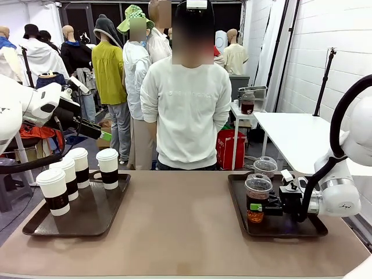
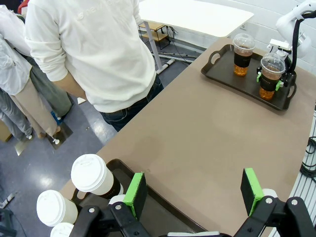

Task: Distribute the coffee onto the tray.
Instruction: Pick up another iced Americano from the middle of the table and place it on the right Handle tray.

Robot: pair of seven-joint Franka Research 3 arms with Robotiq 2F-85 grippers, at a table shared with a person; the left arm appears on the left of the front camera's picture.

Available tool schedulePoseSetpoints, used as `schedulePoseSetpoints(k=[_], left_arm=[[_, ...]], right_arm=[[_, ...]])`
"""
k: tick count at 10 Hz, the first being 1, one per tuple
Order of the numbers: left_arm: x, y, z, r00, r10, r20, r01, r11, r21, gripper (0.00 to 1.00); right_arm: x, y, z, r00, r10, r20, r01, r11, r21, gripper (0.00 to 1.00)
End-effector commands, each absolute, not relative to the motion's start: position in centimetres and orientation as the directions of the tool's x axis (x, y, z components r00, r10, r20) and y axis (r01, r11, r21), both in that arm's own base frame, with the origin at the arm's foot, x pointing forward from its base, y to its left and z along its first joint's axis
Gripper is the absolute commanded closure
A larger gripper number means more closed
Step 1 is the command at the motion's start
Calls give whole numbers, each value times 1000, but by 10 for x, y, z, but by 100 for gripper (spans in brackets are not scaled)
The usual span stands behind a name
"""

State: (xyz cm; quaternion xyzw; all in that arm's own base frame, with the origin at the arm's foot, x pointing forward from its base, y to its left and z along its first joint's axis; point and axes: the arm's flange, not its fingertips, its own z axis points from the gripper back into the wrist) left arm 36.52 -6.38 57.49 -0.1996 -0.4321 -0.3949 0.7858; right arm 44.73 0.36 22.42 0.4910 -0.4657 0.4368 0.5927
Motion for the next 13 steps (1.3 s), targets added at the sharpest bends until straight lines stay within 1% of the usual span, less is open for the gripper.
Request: schedulePoseSetpoints(k=[1,5,10,11,13], left_arm=[[366,-62,573,309,-442,842,800,599,21,0],[366,-62,573,309,-442,842,800,599,21,0],[366,-62,573,309,-442,842,800,599,21,0],[366,-62,573,309,-442,842,800,599,21,0],[366,-62,573,309,-442,842,800,599,21,0]], right_arm=[[448,3,230,218,68,974,-965,168,204,0],[429,-17,227,262,83,961,-947,213,240,0],[414,-37,225,264,53,963,-933,269,240,0],[422,-35,220,255,57,965,-940,248,234,0],[422,-35,220,255,57,965,-940,248,234,0]])
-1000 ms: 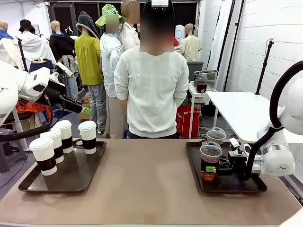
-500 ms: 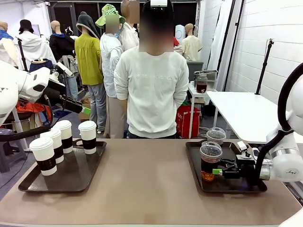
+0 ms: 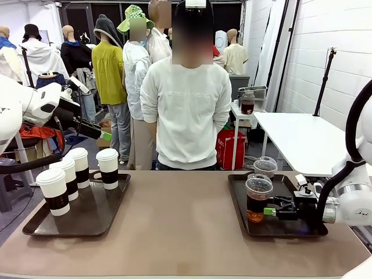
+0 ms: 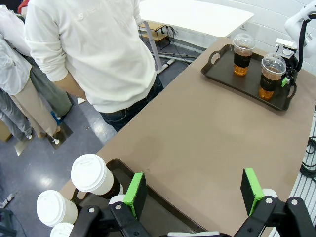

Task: Distribute the coffee onto the tray.
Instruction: Pick up another iced Americano from the middle of the table and place it on the right Handle tray.

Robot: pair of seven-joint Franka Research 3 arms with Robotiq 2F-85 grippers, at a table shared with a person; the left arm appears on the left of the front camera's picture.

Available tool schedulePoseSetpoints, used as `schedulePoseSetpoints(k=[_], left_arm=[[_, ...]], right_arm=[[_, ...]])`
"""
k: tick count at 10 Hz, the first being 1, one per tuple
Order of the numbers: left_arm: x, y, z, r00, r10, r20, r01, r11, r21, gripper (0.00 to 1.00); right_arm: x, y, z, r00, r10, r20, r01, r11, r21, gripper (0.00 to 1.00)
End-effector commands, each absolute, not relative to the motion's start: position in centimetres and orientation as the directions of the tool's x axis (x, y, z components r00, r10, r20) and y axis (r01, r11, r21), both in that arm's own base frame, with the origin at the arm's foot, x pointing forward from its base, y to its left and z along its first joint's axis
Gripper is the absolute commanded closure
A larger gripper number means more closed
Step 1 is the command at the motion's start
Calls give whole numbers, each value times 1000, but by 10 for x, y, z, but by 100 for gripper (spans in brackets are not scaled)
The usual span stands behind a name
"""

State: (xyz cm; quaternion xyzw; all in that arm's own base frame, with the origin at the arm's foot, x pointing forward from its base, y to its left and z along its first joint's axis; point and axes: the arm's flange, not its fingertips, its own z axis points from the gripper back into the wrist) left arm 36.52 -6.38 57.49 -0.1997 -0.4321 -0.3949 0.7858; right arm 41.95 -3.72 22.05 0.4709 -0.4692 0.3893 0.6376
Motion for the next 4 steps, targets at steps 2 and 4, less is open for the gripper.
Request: schedulePoseSetpoints(k=[2,4], left_arm=[[366,-62,573,309,-442,842,800,599,21,0],[366,-62,573,309,-442,842,800,599,21,0]], right_arm=[[422,-35,220,255,57,965,-940,248,234,0],[422,-35,220,255,57,965,-940,248,234,0]])
